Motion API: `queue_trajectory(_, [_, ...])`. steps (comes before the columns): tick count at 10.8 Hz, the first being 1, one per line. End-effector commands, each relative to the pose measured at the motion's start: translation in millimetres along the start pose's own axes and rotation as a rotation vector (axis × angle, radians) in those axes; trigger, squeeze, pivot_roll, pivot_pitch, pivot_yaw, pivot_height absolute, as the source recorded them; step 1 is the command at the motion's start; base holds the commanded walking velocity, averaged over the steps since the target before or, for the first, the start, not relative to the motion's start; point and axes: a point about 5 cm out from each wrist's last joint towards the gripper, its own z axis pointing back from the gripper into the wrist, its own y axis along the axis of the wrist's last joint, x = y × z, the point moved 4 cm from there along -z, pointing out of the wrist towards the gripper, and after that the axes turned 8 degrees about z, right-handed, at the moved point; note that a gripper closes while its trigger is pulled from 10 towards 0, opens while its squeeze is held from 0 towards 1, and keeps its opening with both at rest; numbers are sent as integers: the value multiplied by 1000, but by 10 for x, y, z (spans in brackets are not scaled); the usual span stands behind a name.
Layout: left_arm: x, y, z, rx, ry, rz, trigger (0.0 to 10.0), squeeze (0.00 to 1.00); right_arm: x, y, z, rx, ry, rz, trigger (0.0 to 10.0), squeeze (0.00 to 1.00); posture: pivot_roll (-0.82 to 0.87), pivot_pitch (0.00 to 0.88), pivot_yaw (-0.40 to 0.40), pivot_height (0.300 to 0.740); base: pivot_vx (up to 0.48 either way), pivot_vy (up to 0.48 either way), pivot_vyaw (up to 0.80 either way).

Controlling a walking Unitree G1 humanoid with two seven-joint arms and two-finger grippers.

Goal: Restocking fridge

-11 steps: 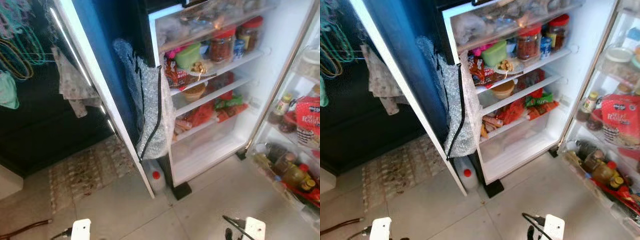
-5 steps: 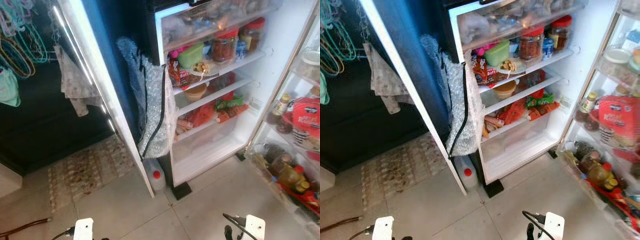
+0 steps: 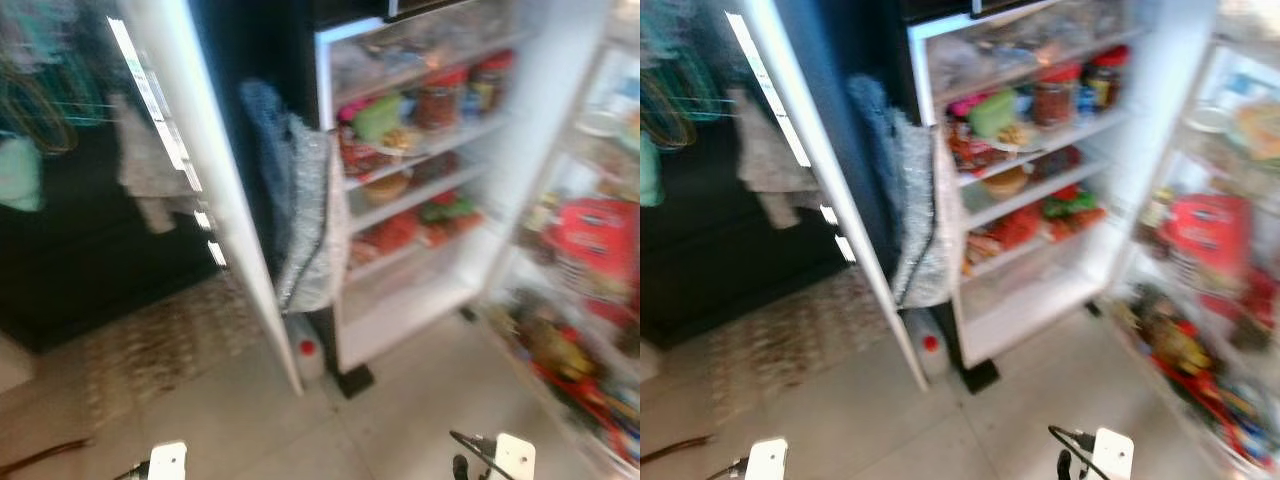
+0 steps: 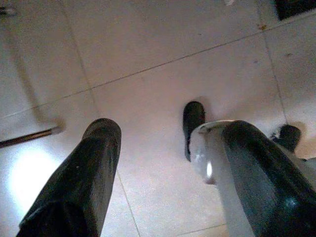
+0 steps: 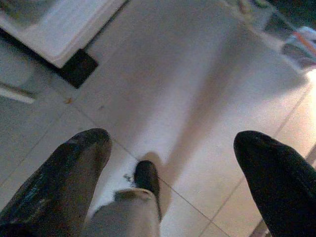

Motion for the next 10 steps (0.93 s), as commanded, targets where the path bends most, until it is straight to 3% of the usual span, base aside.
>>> queue_trajectory(1, [-19,-28,3,-16,7,-14,10000,0,12,11,4,14,-25,-21,10000,0,-53,18,79,740,0,0,0])
queue_trajectory(3, [-17,-30,3,-15,7,-20,10000,0,166,22,45,53,-207,-81,10000,0,-64,24,78,740,0,0,0])
queue_trajectory(4, [-25,-29,4,-16,9,-24,10000,0,611,218,82,133,-392,-128,10000,0,-72,30,82,740,0,0,0])
queue_trajectory(6, [-35,-28,5,-17,11,-33,10000,0,1096,112,270,143,-644,-195,10000,0,-76,39,90,740,0,0,0])
queue_trajectory(9, [-37,-19,4,-16,9,-45,10000,0,1467,-12,511,160,-876,-269,10000,0,-86,44,101,740,0,0,0])
queue_trajectory(10, [-37,-18,4,-16,8,-46,10000,0,1497,-12,541,170,-901,-273,10000,0,-86,44,101,740,0,0,0])
